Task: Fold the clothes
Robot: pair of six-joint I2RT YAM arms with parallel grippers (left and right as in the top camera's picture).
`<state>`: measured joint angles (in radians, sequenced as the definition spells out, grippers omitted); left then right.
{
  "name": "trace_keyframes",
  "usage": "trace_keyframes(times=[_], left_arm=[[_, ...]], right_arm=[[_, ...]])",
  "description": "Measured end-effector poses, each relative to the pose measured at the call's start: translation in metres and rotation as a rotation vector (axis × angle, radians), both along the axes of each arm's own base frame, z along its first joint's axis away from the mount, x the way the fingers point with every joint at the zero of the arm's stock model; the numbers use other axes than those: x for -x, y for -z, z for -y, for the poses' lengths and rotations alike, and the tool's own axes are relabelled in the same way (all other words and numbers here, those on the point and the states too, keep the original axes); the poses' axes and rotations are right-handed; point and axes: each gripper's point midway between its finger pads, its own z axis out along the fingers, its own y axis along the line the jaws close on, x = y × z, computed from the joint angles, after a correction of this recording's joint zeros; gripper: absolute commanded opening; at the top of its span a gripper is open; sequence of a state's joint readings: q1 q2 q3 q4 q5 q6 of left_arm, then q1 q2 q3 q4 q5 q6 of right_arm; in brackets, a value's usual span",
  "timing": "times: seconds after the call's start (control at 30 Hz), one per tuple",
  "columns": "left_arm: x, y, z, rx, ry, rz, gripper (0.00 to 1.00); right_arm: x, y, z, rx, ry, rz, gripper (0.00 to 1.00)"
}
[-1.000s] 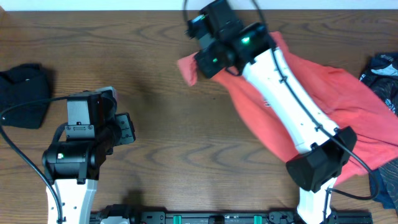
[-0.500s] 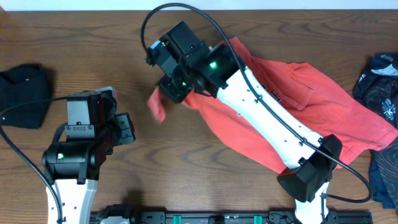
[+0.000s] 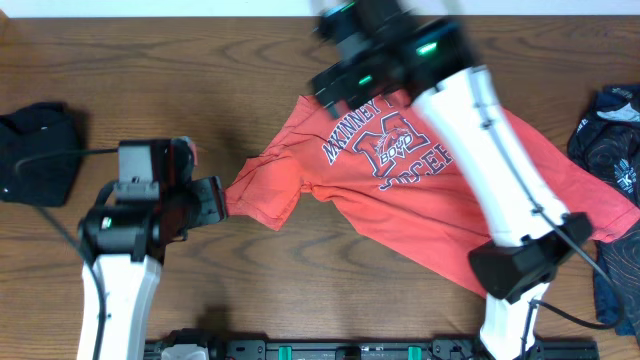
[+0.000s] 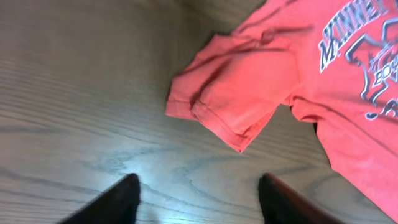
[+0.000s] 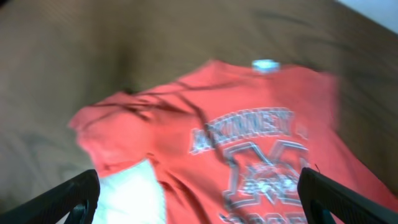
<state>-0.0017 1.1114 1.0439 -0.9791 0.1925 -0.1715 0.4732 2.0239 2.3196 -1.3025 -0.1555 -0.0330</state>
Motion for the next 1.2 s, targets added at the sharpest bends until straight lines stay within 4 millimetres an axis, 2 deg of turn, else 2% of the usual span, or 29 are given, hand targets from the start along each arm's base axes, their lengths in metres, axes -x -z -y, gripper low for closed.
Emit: trace_keyframes(times=[0.1, 0.17, 0.27, 0.37, 0.5, 0.63, 0.83, 0.9, 1.03, 1.13, 1.2], left_arm=[[-0.005, 0.021, 0.004, 0.026, 0.006, -0.087, 0.67], [-0.010, 0.034, 0.010, 0.054, 0.019, -0.137, 0.63], [-0.016, 0.050, 0.018, 0.092, 0.052, -0.185, 0.58], [-0.017, 0.063, 0.029, 0.117, 0.095, -0.231, 0.57], [-0.020, 0.064, 0.040, 0.123, 0.139, -0.220, 0.57], [-0.021, 0.063, 0.048, 0.130, 0.169, -0.209, 0.57], [-0.019, 0.066, 0.050, 0.136, 0.175, -0.217, 0.58], [-0.015, 0.073, 0.050, 0.136, 0.174, -0.228, 0.58], [0.001, 0.094, 0.048, 0.138, 0.170, -0.282, 0.58], [0.010, 0.103, 0.048, 0.137, 0.167, -0.312, 0.58], [0.011, 0.104, 0.048, 0.138, 0.167, -0.314, 0.58]], right_arm=[[-0.005, 0.000, 0.041, 0.013, 0.093, -0.051, 0.99], [-0.001, 0.006, 0.055, 0.029, 0.122, -0.097, 0.99], [0.012, 0.023, 0.064, 0.065, 0.138, -0.178, 0.99], [0.023, 0.050, 0.069, 0.131, 0.175, -0.252, 0.99], [0.036, 0.078, 0.075, 0.212, 0.232, -0.278, 0.99], [0.070, 0.090, 0.081, 0.226, 0.265, -0.276, 0.99], [0.142, 0.091, 0.112, 0.197, 0.323, -0.279, 0.99], [0.166, 0.096, 0.120, 0.179, 0.342, -0.291, 0.99], [0.206, 0.106, 0.124, 0.115, 0.346, -0.307, 0.99], [0.225, 0.112, 0.126, 0.083, 0.363, -0.329, 0.99], [0.236, 0.123, 0.128, 0.075, 0.388, -0.368, 0.99]])
